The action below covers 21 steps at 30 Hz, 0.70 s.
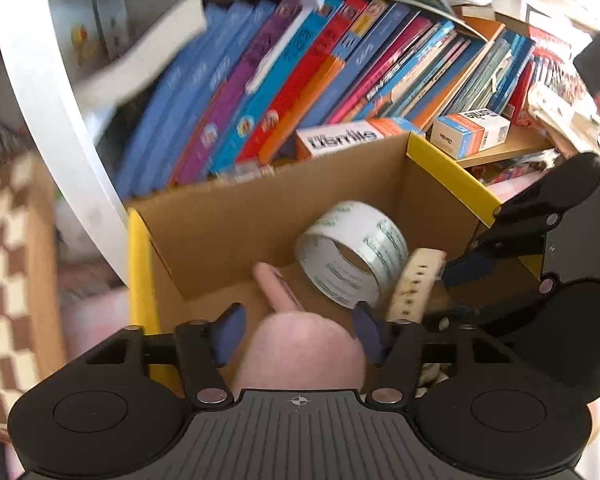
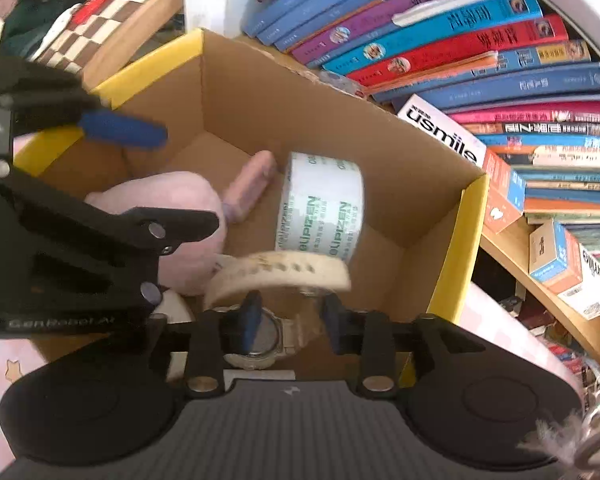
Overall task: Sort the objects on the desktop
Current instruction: 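Open both tools to drop the sharpener and watch into the box, then move the left tool to the white charger cube while the right tool approaches the grey toy car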
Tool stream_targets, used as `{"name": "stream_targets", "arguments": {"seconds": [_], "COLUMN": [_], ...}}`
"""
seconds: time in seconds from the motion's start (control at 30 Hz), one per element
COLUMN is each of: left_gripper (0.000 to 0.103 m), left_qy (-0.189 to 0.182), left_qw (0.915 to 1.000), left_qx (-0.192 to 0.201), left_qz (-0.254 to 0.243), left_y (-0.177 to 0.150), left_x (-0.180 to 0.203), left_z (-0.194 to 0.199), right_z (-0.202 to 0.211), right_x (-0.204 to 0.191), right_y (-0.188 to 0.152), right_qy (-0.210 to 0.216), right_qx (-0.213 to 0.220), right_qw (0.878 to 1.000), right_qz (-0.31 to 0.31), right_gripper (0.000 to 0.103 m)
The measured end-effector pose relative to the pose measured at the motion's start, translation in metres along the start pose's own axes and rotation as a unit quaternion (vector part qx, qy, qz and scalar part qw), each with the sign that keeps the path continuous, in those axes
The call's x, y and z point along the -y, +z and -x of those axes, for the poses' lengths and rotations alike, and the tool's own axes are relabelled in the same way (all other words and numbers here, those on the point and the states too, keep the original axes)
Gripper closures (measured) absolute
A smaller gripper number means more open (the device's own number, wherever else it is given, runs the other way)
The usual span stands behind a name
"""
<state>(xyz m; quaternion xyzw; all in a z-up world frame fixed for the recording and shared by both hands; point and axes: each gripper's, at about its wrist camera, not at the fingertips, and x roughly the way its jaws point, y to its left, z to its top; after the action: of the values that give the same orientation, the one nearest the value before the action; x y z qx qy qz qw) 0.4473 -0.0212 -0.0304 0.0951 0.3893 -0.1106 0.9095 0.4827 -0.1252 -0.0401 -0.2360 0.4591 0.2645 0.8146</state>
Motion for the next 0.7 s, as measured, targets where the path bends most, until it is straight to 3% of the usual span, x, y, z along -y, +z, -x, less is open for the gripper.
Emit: {"name": "stream_targets", "arguments": {"seconds": [0.23, 0.7], "left_gripper": [0.021, 0.01], "left_qy": [0.027, 0.079], "left_qw": [0.9985, 0.9911], "left_qx": [0.042, 0.103], "left_qz": [-0.022, -0.028], "left_y": [0.002, -0.023], "left_x": [0.002, 0.037], "left_z": [0.041, 0.136], "right_z": [0.035, 0.136], "right_x": [0.004, 0.003], "right_y": [-0.007, -0.064], "right_qy": [0.001, -0.012], "right_qx": [0.043, 0.157], "right_qw": [0.999, 0.986], "right_qz": [-0.019, -0.06], "right_gripper": [0.037, 0.023]}}
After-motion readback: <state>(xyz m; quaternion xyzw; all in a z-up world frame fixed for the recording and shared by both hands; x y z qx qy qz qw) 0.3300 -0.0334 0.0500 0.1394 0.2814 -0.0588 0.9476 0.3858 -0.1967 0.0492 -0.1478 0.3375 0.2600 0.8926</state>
